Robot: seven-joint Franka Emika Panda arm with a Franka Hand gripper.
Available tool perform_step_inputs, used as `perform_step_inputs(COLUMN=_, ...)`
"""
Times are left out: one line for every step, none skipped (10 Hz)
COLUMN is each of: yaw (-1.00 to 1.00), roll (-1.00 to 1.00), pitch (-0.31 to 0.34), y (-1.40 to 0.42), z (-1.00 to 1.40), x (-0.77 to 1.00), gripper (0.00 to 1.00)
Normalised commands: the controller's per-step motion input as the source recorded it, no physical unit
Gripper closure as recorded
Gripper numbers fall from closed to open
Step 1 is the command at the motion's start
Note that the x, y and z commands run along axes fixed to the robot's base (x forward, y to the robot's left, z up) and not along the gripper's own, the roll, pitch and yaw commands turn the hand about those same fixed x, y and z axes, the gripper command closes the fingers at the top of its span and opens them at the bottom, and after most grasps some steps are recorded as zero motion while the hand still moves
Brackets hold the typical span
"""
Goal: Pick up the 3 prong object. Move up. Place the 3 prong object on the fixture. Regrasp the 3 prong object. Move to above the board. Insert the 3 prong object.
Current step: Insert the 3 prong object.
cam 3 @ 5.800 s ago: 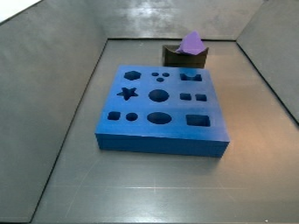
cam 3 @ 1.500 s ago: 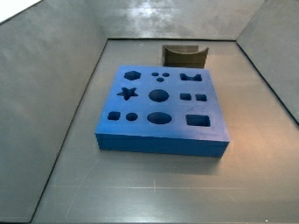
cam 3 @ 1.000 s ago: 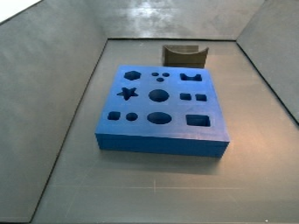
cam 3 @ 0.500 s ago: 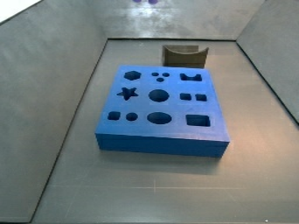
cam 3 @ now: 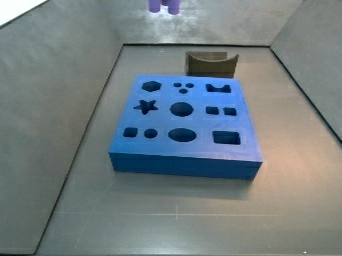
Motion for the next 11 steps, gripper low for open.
perform_step_inputs(yaw=0.26, roll=-0.11, pitch=0.073, y=0.37, z=-0.57, x=0.56, gripper=1.00)
perform_step_inputs(yaw=0.02, roll=-0.26, pitch=0.081, y=0.51, z=-0.62, x=0.71, gripper=1.00)
perform_step_inputs(yaw=-0.01, roll=-0.26, pitch=0.091, y=0.45, z=-0.58, x=0.76, gripper=1.00)
perform_step_inputs(yaw=-0.19, roll=-0.23, pitch=0.074, y=0.33, z=-0.59, x=0.74, gripper=1.00)
perform_step_inputs(yaw=-0.36, roll=-0.22, pitch=0.051, y=0.21, z=-0.58, x=0.72, gripper=1.00)
perform_step_inputs(yaw=-0.33, roll=-0.24, pitch=0.041, y=0.26, z=-0.56, x=0.66, gripper=1.00)
perform_step_inputs(yaw=-0.33, roll=-0.27, pitch=0.030, y=0.30, z=-0.51, x=0.57, gripper=1.00)
perform_step_inputs(yaw=-0.21, roll=-0.36, pitch=0.000, y=0.45, z=-0.41, x=0.34, gripper=1.00)
perform_step_inputs(yaw=-0.10, roll=-0.42, pitch=0.000, y=0.56, z=-0.33, x=0.20, gripper=1.00)
perform_step_inputs(yaw=-0.23, roll=-0.47, pitch=-0.050, y=0.39, z=-0.18, x=0.03, gripper=1.00)
perform_step_inputs(yaw=-0.27, roll=-0.50, pitch=-0.160, y=0.26, z=-0.03, x=0.00, gripper=1.00)
